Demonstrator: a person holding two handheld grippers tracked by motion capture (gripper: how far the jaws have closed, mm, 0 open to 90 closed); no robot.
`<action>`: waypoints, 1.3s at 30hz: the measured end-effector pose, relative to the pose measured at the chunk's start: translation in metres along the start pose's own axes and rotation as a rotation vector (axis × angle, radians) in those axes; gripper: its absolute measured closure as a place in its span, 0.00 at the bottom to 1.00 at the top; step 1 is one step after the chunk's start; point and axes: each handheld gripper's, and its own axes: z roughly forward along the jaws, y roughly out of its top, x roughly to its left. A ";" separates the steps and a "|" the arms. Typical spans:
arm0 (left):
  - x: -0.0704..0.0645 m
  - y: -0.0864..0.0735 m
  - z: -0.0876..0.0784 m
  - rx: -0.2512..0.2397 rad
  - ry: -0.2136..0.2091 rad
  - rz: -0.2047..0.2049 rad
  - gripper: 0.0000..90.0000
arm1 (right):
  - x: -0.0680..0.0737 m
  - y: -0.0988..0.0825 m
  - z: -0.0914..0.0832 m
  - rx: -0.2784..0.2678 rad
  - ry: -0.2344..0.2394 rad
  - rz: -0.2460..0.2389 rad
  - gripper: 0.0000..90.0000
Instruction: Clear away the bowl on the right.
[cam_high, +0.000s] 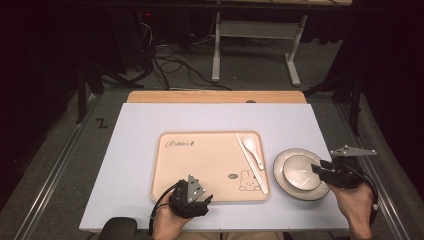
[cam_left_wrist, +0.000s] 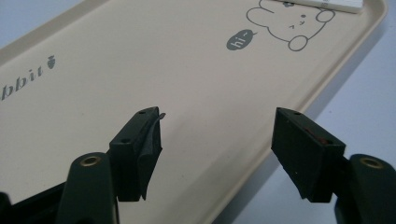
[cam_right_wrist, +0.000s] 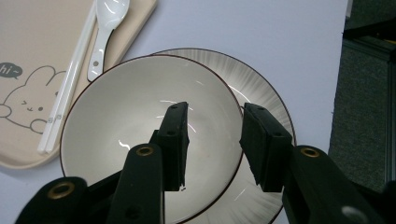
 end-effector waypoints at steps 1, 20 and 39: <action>0.001 0.000 0.000 0.003 0.001 0.004 0.37 | -0.002 0.000 0.001 0.000 0.001 0.007 0.69; 0.006 -0.002 -0.010 -0.015 0.045 -0.010 0.37 | -0.016 -0.002 0.037 0.117 0.052 0.028 0.74; 0.011 -0.003 -0.019 -0.029 0.084 -0.022 0.37 | -0.024 0.002 0.055 0.203 0.084 0.041 0.89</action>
